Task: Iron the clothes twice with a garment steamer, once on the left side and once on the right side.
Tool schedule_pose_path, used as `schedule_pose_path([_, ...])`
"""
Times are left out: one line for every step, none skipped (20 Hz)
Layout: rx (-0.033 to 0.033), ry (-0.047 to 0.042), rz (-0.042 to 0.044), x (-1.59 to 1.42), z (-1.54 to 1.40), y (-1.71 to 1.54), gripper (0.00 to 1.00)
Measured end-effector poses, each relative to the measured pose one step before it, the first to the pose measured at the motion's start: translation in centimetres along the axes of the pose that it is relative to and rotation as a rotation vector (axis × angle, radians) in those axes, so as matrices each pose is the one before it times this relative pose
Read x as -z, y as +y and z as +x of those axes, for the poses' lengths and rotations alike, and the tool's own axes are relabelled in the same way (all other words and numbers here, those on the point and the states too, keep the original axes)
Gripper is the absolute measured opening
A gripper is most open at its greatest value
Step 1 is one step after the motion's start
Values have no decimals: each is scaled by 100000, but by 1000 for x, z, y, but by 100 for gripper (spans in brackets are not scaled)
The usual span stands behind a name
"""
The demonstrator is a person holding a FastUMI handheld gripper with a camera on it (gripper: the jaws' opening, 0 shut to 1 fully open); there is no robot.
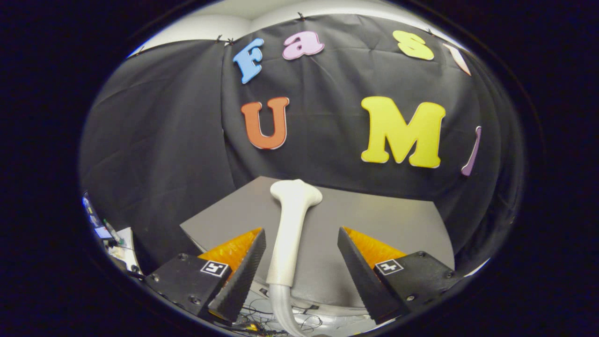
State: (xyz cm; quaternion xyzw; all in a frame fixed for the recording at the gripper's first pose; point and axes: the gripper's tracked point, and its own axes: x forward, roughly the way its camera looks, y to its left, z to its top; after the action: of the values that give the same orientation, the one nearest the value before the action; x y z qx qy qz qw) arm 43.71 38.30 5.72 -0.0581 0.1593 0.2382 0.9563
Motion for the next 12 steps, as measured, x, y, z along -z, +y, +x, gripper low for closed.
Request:
schedule_pose_path([-603, 1730, 470, 436, 998, 322, 99])
schedule_pose_path([-489, 1865, 98, 313, 786, 179, 98])
schedule_pose_path([-336, 1778, 173, 311, 816, 164, 98])
schedule_pose_path([-34, 1146, 389, 193, 675, 206, 96])
schedule_pose_path([94, 1103, 55, 266, 505, 299, 94])
schedule_pose_path([179, 806, -227, 158, 432, 135, 91])
schedule_pose_path([767, 743, -115, 151, 478, -32, 88])
schedule_pose_path([225, 682, 44, 137, 345, 28, 82])
schedule_pose_path([300, 1595, 185, 431, 549, -67, 79])
schedule_pose_path([528, -795, -81, -189, -49, -135, 75])
schedule_pose_path([658, 382, -96, 203, 213, -152, 71])
schedule_pose_path([248, -785, 1778, -44, 286, -61, 65])
